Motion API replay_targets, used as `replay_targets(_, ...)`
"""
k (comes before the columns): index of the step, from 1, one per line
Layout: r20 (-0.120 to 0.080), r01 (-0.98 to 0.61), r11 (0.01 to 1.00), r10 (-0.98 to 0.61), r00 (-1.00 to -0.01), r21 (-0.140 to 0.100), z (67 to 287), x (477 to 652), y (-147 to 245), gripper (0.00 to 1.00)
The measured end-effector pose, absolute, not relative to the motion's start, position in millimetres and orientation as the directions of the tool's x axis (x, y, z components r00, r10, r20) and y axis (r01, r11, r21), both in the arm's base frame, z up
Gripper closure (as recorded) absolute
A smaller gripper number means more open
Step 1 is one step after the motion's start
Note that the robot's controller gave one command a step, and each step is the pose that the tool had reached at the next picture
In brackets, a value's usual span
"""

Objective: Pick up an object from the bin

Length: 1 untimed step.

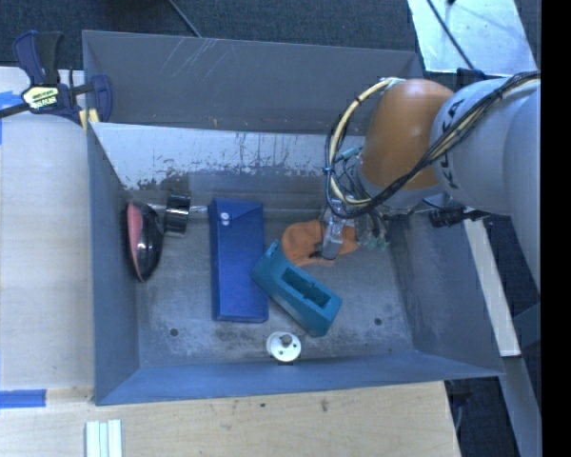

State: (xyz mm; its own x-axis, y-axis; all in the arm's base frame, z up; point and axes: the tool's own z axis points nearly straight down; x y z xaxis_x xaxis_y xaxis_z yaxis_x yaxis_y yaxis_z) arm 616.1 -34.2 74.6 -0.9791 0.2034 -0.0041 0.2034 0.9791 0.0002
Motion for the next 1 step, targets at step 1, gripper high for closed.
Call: replay_targets(1, -0.003, 0.201, 0.980, 0.201, -0.980, 0.000, 159.4, 588.9, -55.0, 1.00)
